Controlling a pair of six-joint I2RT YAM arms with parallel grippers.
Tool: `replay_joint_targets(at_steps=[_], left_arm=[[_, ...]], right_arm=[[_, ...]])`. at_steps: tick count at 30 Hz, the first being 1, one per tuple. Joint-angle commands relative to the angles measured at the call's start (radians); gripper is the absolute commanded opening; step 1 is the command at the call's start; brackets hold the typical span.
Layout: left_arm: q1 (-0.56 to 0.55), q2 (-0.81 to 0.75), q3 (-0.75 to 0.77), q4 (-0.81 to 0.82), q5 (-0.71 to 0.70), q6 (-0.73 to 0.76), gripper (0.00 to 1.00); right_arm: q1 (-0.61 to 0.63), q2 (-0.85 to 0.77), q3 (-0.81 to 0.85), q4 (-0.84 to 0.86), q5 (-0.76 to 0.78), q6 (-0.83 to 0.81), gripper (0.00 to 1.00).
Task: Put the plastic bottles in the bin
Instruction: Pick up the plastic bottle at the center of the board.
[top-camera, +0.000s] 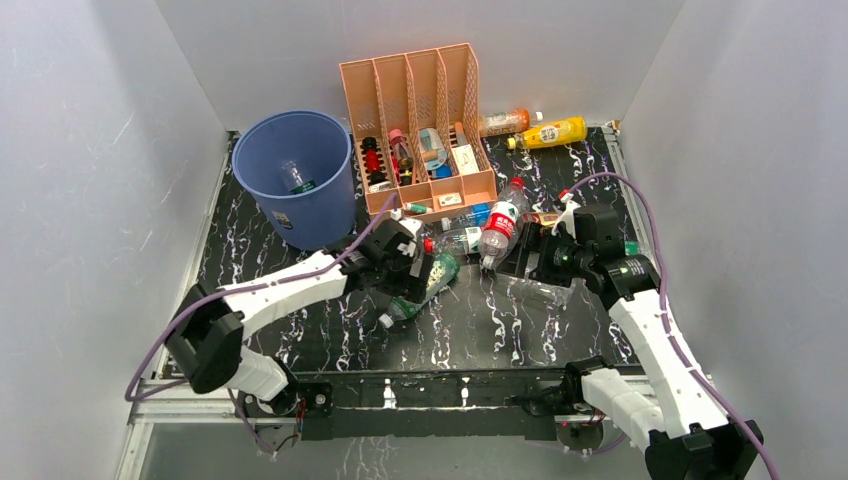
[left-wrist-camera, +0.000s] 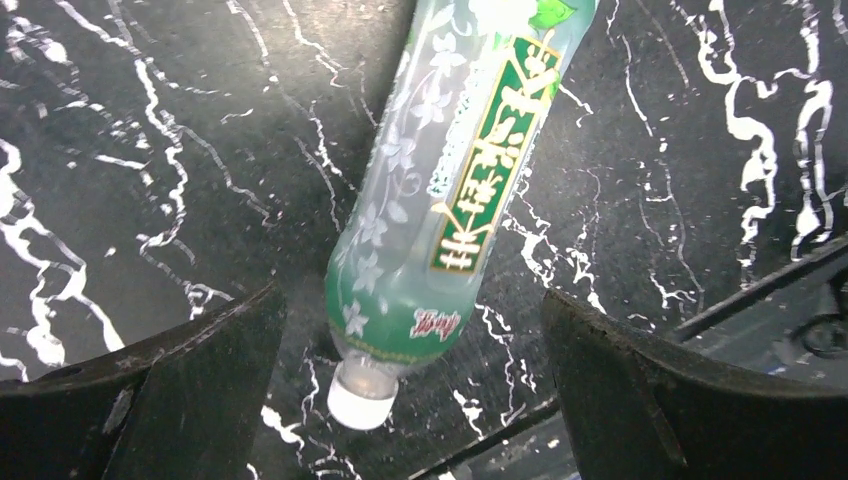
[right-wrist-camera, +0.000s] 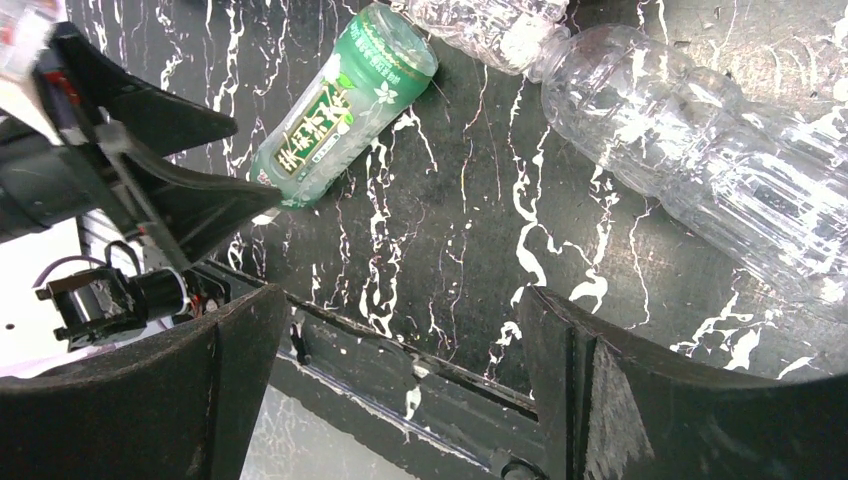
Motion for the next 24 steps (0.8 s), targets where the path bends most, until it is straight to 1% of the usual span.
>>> replay_joint_targets(at_steps=[1, 6, 10, 13, 16, 19, 21, 23, 24], left_arm=[[-0.053, 0.065, 0.023, 0.078, -0.065, 0.053, 0.98], [-0.113, 0.153, 0.016, 0.134, -0.097, 0.043, 0.98], [-0.149, 0.184, 0.015, 0.145, -0.143, 0.019, 0.98], [-0.168, 0.194, 0.018, 0.139, -0.185, 0.000, 0.92], [-0.184, 0.214, 0.025, 0.123, -0.216, -0.019, 0.81], [-0.206, 0.232, 0.034, 0.108, -0.245, -0.036, 0.68], [-0.216, 0.236, 0.041, 0.096, -0.260, -0.049, 0.57], [-0.228, 0.234, 0.047, 0.084, -0.271, -0.065, 0.39], [-0.231, 0.231, 0.054, 0.072, -0.274, -0.071, 0.33]], right_arm=[[0.003, -0.002, -0.016, 0.052, 0.000, -0.002, 0.98], [0.004, 0.001, -0.019, 0.057, -0.005, -0.002, 0.98], [0.004, -0.007, -0.022, 0.049, -0.004, -0.013, 0.98], [0.004, -0.017, -0.037, 0.051, -0.001, -0.020, 0.98], [0.004, -0.016, -0.059, 0.063, -0.015, -0.020, 0.98], [0.004, -0.004, -0.063, 0.070, -0.030, -0.021, 0.98], [0.004, 0.002, -0.053, 0.068, -0.029, -0.027, 0.98], [0.004, 0.005, -0.042, 0.065, -0.022, -0.032, 0.98], [0.004, 0.005, -0.038, 0.063, -0.020, -0.034, 0.98]])
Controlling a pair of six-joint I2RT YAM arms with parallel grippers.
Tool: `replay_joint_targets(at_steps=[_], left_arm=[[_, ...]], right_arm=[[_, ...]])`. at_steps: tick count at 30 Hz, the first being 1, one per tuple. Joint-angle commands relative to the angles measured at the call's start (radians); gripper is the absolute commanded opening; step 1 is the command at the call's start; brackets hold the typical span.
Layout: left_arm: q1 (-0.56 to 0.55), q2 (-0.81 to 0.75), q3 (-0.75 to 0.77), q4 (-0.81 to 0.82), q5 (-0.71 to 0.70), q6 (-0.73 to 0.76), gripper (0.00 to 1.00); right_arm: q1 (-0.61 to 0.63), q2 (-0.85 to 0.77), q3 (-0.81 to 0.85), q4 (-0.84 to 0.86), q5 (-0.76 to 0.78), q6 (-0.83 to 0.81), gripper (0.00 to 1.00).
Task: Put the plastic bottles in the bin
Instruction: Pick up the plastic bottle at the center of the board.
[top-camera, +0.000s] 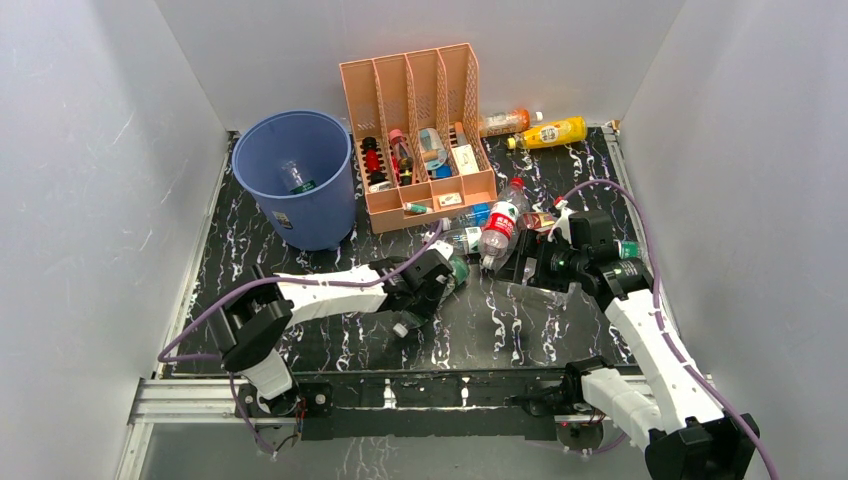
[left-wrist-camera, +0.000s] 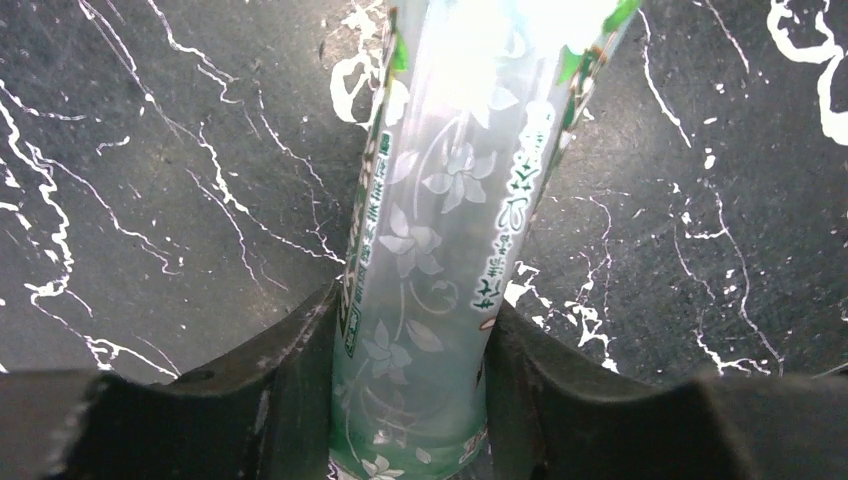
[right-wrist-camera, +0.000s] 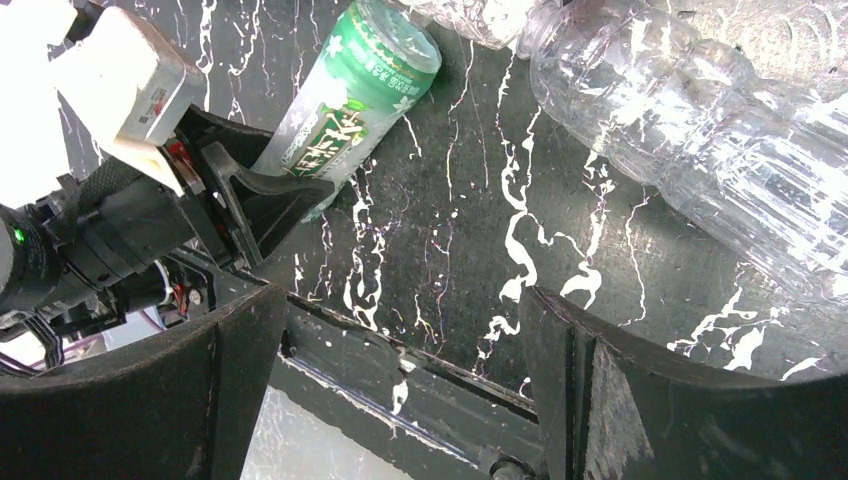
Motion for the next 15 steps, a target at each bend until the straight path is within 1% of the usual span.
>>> replay_joint_targets(at_steps=[1, 3, 6, 15], left_arm=[[-0.026, -0.006, 0.043, -0.061, -0.051, -0.043, 0.30], [-0.039, -0.021, 0.070, -0.101, -0.065, -0.051, 0.27], [-0.059, -0.063, 0.118, -0.173, -0.097, -0.063, 0.26], [-0.071, -0.258, 0.283, -0.347, -0.179, -0.069, 0.27]], right_arm=[[0.004, -0.002, 0.034, 0.028, -0.007, -0.021, 0.98], [0.004, -0.007, 0.033, 0.026, -0.007, -0.021, 0.98], [0.004, -0.020, 0.023, 0.025, -0.011, -0.017, 0.98], [0.004, -0.046, 0.023, 0.004, -0.010, -0.017, 0.98]])
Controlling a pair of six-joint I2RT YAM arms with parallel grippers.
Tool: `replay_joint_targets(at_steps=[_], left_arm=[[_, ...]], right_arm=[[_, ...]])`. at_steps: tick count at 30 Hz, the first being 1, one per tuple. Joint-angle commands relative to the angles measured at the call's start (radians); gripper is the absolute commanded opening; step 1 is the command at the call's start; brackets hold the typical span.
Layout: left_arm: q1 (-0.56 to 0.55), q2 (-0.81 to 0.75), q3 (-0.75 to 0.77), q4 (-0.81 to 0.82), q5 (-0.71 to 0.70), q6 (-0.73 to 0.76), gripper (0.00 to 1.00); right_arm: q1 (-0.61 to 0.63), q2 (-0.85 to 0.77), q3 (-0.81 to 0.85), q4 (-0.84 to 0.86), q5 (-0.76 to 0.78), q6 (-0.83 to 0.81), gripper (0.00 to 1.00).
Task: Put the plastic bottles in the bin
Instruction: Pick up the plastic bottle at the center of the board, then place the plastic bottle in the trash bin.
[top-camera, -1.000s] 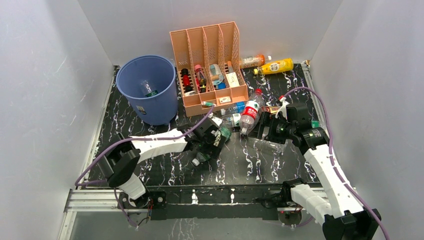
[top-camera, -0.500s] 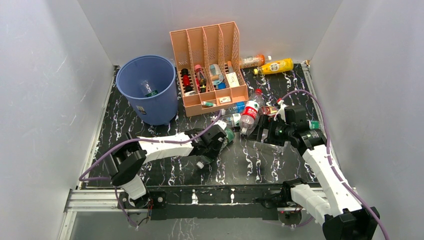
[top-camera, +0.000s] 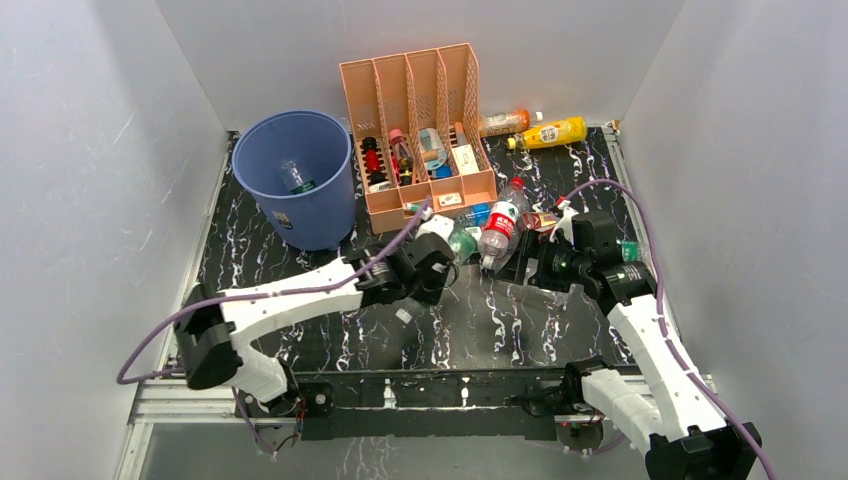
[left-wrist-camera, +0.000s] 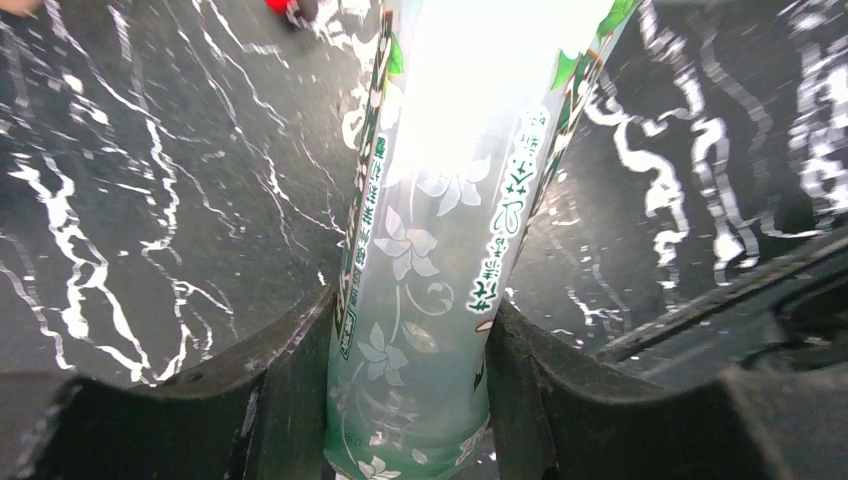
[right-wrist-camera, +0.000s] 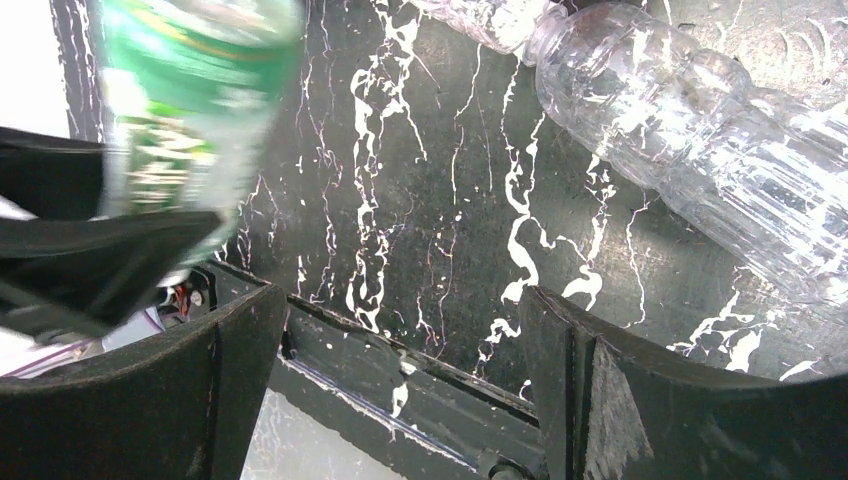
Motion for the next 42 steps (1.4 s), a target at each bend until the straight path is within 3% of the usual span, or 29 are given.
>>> replay_joint_targets(at_steps=[1, 6, 13, 18, 23, 26, 29, 33, 42], left_arm=[[-0.004, -0.124, 0.120, -0.124, -0.093, 0.004, 0.28], [-0.003, -0.174, 0.324, -0.214, -0.168, 0.091, 0.37], [0.053, -0.067, 0.670, -0.272, -0.275, 0.269, 0.40], [0.313, -0.003, 0.826, -0.251, -0.115, 0.303, 0.40], [0.535, 0.118, 1.022, -0.291, -0.048, 0.297, 0.40], [0.670, 0.161, 1.119, -0.310, 0.008, 0.261, 0.40], [0.787, 0.170, 1.113, -0.297, 0.060, 0.223, 0.40], [0.881, 0.155, 0.988, -0.260, 0.105, 0.190, 0.40], [0.921, 0.051, 0.673, -0.184, 0.148, 0.165, 0.46]], right_arm=[[0.003, -0.017, 0.026, 0.003, -0.010, -0.009, 0.98], [0.003, -0.020, 0.027, 0.003, -0.019, -0.009, 0.98], [0.004, -0.041, 0.037, -0.002, -0.024, -0.009, 0.98], [0.004, -0.049, 0.053, -0.019, -0.026, -0.009, 0.98], [0.004, -0.050, 0.067, -0.031, -0.026, -0.044, 0.98], [0.004, -0.049, 0.074, -0.036, -0.026, 0.015, 0.98], [0.004, -0.043, 0.078, -0.028, -0.025, 0.015, 0.98], [0.004, -0.011, 0.104, -0.016, -0.017, 0.015, 0.98], [0.004, 0.118, 0.200, 0.039, 0.089, 0.015, 0.98]])
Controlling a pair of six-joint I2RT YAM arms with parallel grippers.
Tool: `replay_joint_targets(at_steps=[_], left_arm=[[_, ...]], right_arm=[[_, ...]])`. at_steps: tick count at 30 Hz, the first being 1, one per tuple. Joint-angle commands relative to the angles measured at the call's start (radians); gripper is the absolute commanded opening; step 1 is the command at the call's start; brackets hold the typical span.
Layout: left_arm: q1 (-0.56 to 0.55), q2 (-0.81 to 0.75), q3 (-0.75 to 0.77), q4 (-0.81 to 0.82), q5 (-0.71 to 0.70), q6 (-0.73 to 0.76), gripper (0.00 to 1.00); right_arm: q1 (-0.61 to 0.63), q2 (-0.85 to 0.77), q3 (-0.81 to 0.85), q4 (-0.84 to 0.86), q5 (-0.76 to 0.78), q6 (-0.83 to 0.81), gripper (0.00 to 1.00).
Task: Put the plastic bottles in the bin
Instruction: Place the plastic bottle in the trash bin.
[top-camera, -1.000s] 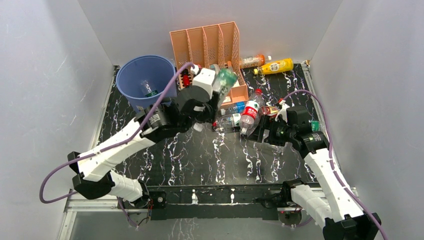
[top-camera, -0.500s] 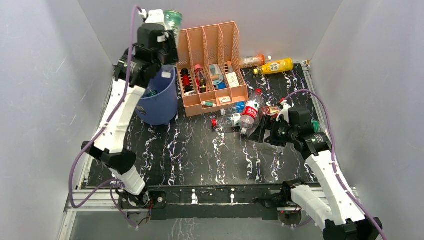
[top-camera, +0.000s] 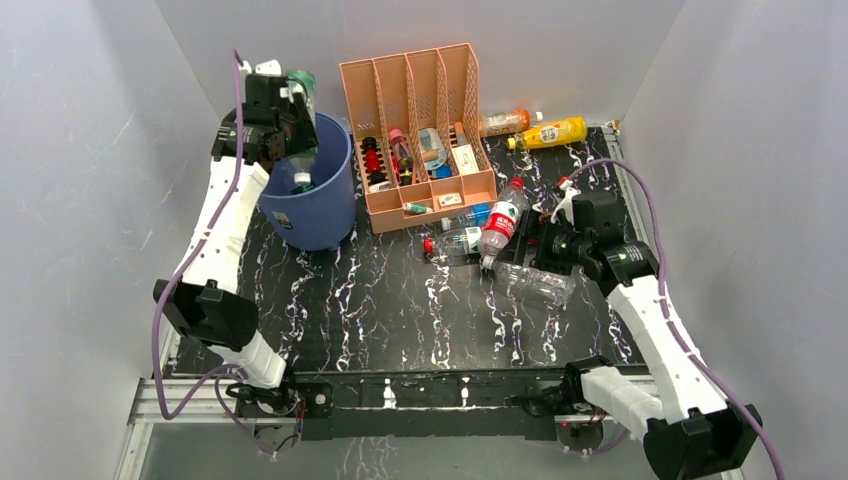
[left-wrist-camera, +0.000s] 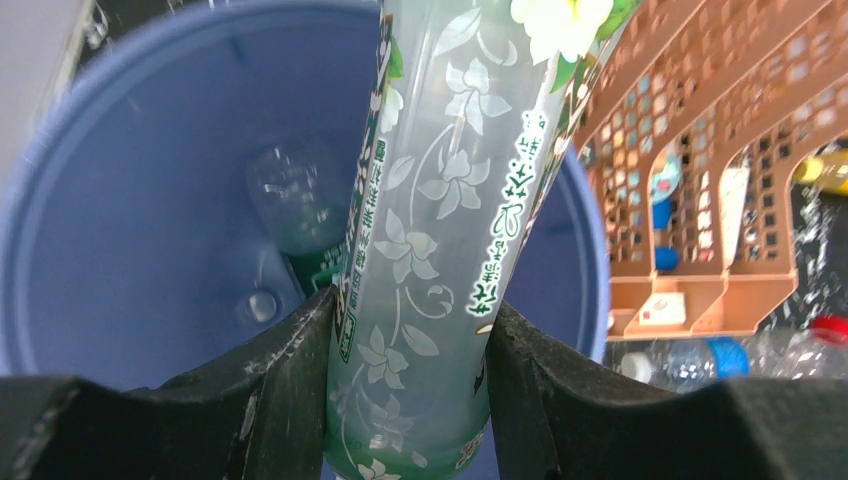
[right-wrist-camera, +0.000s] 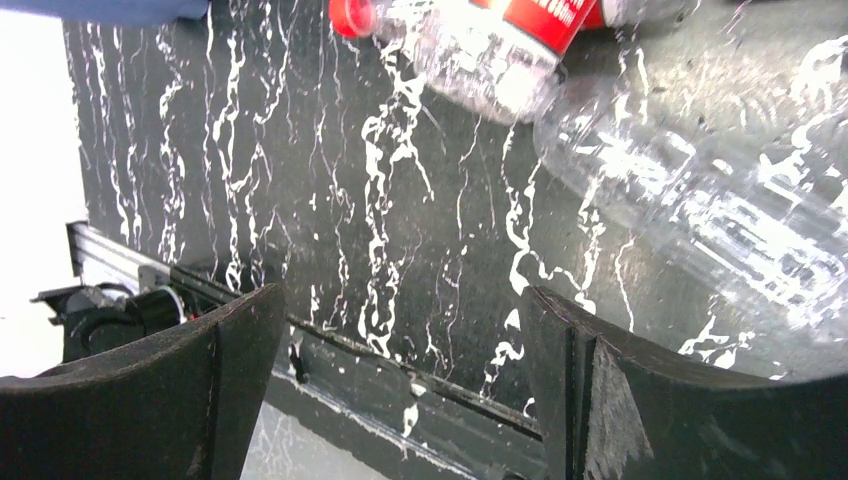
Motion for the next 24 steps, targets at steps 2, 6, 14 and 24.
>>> replay_joint_targets(at_steps=[2, 6, 14, 24], left_arm=[[0.000, -0.119, -0.159, 0.052, 0.022, -0.012, 0.48], [0.000, -0.157, -0.252, 0.064, -0.004, -0.002, 0.52], [0.001, -0.186, -0.329, 0.083, 0.001, 0.006, 0.76], [0.010, -0.192, -0.275, 0.040, -0.055, 0.045, 0.96]], right_arm=[[0.004, 0.085, 0.100, 0.086, 0.087, 0.008, 0.98], [0.004, 0.174, 0.135, 0.133, 0.135, 0.008, 0.98], [0.003, 0.359, 0.208, 0.205, 0.241, 0.008, 0.98], [-0.001, 0.567, 0.312, 0.206, 0.365, 0.008, 0.98]])
